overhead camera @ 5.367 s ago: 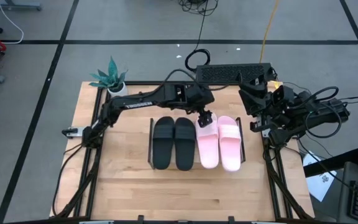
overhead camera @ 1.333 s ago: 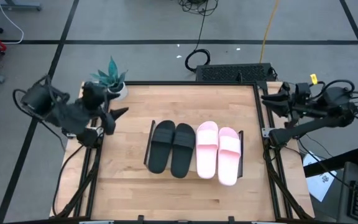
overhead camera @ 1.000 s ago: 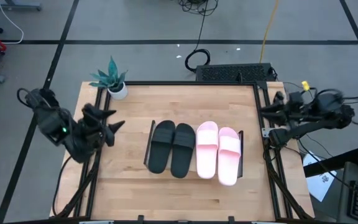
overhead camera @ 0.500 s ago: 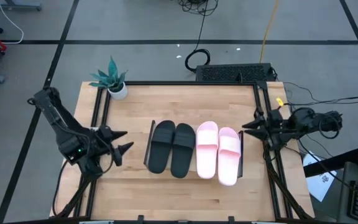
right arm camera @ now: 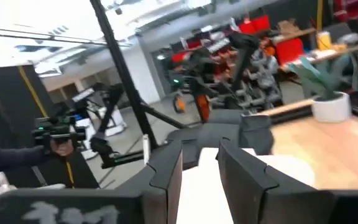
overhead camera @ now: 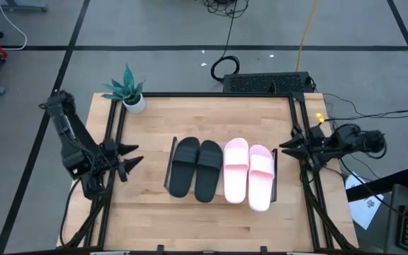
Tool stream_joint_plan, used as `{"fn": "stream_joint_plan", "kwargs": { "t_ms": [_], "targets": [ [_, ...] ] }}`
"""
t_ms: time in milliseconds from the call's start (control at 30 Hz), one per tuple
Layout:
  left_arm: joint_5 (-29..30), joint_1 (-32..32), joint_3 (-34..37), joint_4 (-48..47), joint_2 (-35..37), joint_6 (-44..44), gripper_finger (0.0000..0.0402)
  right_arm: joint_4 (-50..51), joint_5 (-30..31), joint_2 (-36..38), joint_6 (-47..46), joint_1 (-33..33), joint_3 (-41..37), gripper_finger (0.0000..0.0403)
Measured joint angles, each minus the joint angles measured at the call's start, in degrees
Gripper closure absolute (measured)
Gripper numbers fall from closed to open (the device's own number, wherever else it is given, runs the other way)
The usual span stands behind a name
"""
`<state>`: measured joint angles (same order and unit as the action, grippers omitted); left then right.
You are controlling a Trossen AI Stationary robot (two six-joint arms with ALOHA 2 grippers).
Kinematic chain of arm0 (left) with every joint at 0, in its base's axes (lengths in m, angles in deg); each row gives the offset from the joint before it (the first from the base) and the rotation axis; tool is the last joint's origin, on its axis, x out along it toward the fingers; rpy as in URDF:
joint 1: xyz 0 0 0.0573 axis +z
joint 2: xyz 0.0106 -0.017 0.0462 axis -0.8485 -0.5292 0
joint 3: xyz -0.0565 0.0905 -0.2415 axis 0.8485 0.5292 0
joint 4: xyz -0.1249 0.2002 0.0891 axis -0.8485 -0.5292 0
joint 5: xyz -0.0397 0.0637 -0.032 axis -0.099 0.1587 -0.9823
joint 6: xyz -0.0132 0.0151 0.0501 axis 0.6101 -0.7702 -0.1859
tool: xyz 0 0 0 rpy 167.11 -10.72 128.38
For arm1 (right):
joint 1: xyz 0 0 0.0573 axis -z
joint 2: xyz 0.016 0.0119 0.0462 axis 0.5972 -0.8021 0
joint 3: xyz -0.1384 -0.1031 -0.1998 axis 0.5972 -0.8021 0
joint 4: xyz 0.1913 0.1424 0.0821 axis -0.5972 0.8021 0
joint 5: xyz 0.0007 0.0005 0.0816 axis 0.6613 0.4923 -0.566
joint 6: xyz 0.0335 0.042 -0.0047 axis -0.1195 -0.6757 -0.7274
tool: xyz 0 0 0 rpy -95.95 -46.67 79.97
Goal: Pick and place slides into the shelf
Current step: Return To Home Position
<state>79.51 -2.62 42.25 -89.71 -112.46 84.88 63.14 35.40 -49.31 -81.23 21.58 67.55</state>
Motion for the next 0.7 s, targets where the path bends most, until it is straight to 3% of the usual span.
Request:
{"fn": "stream_joint_plan", "kwargs": {
  "t_ms": [300,533,700],
  "targets": [
    [1.9,-3.1,5.8,-0.5,0.4,5.3,0.011,-9.1,-3.2,0.0,-4.7,0.0,-12.2,0.031],
    [1.7,-7.3,11.2,-1.4,0.4,14.4,0.011,-8.8,-5.9,0.1,-0.2,0.0,-10.8,0.031],
    [1.8,-8.2,13.6,-1.6,0.4,17.7,0.011,-5.0,4.6,0.1,2.4,0.0,-9.8,0.031]
  ]
}}
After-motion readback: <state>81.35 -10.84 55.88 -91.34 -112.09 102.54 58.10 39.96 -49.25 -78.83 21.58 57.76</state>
